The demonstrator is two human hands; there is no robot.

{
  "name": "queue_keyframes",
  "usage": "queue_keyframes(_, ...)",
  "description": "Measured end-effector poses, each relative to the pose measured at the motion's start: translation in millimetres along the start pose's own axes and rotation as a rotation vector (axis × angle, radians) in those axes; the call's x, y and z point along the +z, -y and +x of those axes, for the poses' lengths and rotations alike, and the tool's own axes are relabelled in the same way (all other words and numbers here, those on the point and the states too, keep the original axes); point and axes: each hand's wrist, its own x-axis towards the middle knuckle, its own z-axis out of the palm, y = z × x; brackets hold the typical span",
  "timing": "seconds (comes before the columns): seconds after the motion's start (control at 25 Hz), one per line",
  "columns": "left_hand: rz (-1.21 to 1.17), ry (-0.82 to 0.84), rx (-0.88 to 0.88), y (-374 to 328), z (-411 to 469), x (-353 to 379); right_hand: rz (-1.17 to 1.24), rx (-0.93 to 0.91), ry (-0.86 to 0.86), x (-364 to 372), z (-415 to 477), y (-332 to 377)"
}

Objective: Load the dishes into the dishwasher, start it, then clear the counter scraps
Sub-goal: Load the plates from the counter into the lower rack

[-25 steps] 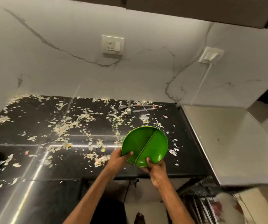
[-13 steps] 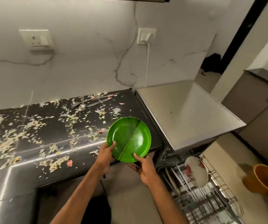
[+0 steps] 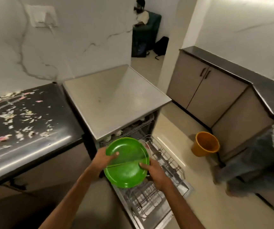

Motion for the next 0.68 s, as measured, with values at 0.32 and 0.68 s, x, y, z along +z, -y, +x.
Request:
queue_keyframes(0.32, 0.585, 0.292, 0.162, -13, 66, 119, 0.136, 0.151, -0.179, -143, 1, -53)
queue_keyframes(0.68, 1.299, 0.282, 0.537, -102, 238, 185, -0.021, 0.172, -0.412, -229, 81, -35)
